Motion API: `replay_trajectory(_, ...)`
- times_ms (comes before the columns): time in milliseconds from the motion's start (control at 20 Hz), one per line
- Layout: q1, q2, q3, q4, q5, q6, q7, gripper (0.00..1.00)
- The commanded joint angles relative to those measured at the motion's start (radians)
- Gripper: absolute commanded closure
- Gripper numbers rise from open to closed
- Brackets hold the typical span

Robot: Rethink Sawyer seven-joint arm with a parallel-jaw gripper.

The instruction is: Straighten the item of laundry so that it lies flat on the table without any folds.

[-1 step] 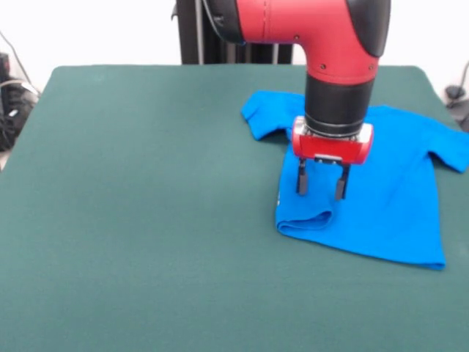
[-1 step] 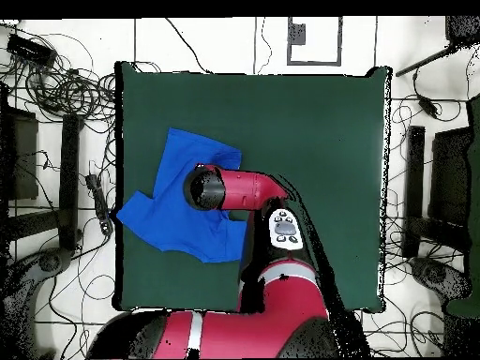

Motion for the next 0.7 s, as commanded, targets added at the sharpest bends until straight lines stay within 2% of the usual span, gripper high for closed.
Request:
replay_trajectory(50, 0.023, 0.019, 0.101, -0.031, -0.025, 0.084, 0.006, 0.0)
replay_trajectory(700, -0.001, 0.026, 0.1, -0.02, -0.046, 0.067, -0.016, 0.0)
